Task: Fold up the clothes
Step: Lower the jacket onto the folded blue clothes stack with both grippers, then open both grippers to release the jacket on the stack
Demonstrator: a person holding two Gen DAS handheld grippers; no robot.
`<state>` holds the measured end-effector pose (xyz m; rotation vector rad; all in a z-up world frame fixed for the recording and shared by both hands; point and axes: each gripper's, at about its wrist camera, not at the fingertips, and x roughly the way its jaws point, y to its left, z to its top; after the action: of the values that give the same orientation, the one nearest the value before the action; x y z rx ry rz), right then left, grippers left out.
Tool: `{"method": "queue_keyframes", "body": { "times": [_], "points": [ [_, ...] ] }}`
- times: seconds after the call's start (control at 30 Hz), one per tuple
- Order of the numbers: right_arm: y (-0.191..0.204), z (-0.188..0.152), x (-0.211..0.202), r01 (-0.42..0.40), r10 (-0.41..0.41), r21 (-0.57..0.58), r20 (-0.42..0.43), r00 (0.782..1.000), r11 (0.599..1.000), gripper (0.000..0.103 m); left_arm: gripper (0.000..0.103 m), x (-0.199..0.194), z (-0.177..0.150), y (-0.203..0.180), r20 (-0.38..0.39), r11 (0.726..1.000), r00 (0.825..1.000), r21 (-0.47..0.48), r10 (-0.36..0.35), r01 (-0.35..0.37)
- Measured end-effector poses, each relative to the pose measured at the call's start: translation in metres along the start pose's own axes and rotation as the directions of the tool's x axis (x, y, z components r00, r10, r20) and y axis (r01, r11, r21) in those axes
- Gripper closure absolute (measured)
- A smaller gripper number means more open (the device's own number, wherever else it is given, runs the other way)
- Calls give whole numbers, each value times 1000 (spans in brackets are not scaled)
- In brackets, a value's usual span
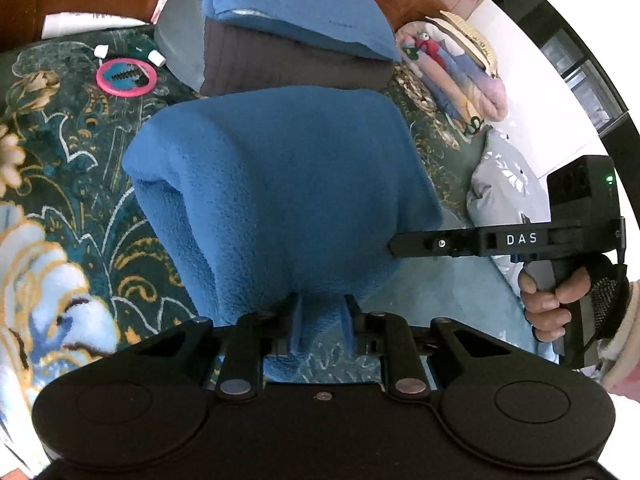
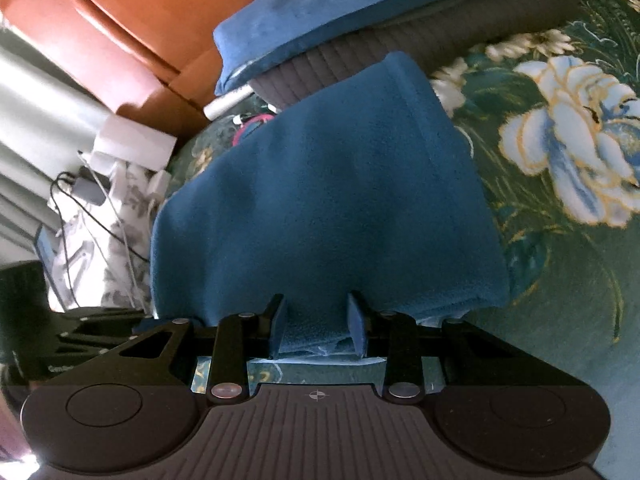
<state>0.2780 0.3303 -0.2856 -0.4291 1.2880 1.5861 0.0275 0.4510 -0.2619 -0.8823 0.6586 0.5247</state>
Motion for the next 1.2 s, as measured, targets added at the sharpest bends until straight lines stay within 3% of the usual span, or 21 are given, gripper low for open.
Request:
{"method": "queue_keyframes", "body": {
  "times": [0.13,0.3,0.47,0.53,0.63,0.77,0.83,1.0,1.2],
  "points": [
    [4,1,-1,5,-5,-4,4,1000,1000,72,82,-2,2,-3,13,1000,1000,2,-5,5],
    [8,-1,-26,-41,40,19,80,996,999,72,81,-18,8,-11,61,999,998,15,-36,35],
    [22,-14,-47,-65,63,7,136,989,998,72,76,-34,6,-26,90,998,995,19,-53,51],
    [25,-25,-53,-61,59,9,147,987,998,72,66,-41,-2,-36,91,998,994,21,-63,61],
    [26,-53,-63,-76,63,72,168,984,995,72,47,-45,-21,-51,78,998,995,5,-64,63],
    [33,-105,-78,-69,50,135,140,989,988,71,45,-43,-48,-74,0,997,998,-13,-70,70],
    [33,-132,-92,-62,37,181,138,990,982,71,38,-46,-62,-90,-22,998,998,8,-65,65],
    [40,-196,-133,-14,-28,266,154,988,964,62,31,-55,-98,-131,-63,996,997,76,-41,45],
    [55,-269,-189,42,-118,337,208,971,941,49,12,-67,-141,-180,-110,987,994,159,-8,25]
  ]
}}
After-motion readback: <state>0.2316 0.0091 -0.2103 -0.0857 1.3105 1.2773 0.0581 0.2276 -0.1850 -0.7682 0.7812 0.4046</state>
